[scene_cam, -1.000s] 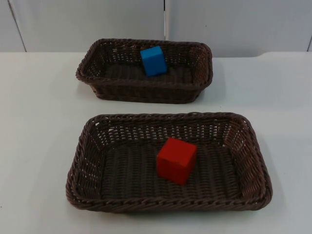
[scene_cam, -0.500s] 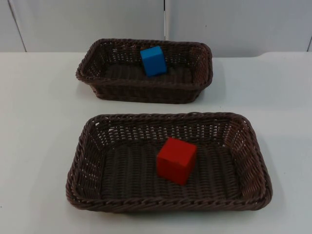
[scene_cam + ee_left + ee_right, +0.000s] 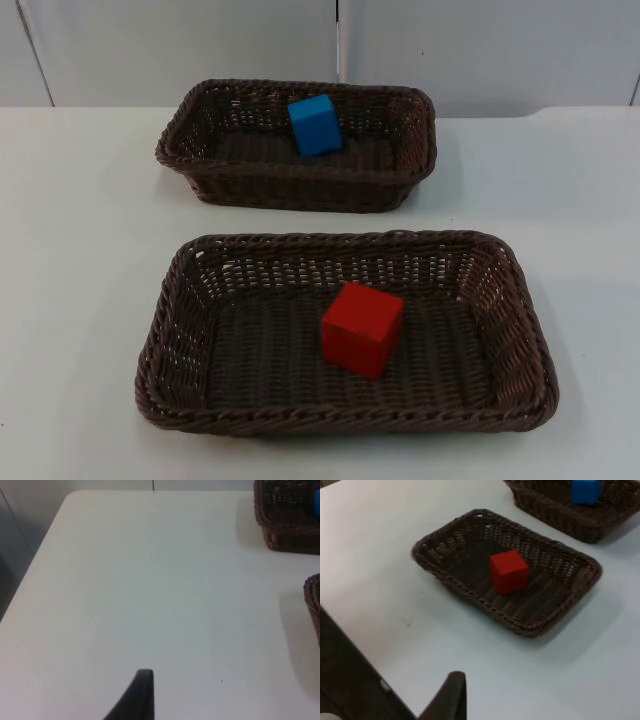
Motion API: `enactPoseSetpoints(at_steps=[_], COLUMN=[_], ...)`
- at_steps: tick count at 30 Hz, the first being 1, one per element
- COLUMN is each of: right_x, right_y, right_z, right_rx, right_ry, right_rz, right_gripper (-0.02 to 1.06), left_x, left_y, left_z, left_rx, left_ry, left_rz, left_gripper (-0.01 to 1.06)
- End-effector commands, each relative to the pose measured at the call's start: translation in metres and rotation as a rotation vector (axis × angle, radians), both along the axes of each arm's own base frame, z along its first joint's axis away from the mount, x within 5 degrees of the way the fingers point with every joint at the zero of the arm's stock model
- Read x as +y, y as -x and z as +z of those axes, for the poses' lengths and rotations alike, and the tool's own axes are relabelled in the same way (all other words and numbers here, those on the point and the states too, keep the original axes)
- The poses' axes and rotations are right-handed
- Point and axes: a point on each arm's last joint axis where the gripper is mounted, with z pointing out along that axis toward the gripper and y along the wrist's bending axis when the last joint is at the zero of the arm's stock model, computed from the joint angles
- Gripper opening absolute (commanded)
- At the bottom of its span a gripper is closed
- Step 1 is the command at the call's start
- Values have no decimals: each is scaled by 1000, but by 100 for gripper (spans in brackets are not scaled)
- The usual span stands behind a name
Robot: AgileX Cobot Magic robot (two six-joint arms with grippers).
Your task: Pick up one cube with the left hand and place it into the upper basket. Pick up one cube with the right hand and place it into the lower basket.
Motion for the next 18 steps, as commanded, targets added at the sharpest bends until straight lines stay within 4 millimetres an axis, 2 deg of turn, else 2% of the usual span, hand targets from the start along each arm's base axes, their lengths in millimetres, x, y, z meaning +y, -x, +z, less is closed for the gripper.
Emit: enactPoseSetpoints(at_steps=[1, 18], right_x=[1, 3], right_y=[0, 2], right_z=[-1, -1], right_rx=[2, 2], right_ry=[-2, -2], right_rz=[-37, -396], right_gripper=[105, 105], left_x=[-1, -1], left_y=[0, 0], left_z=[-2, -2], left_rx=[3, 3], left_ry=[10, 10], left_rz=[-1, -1], left_gripper=[105, 105])
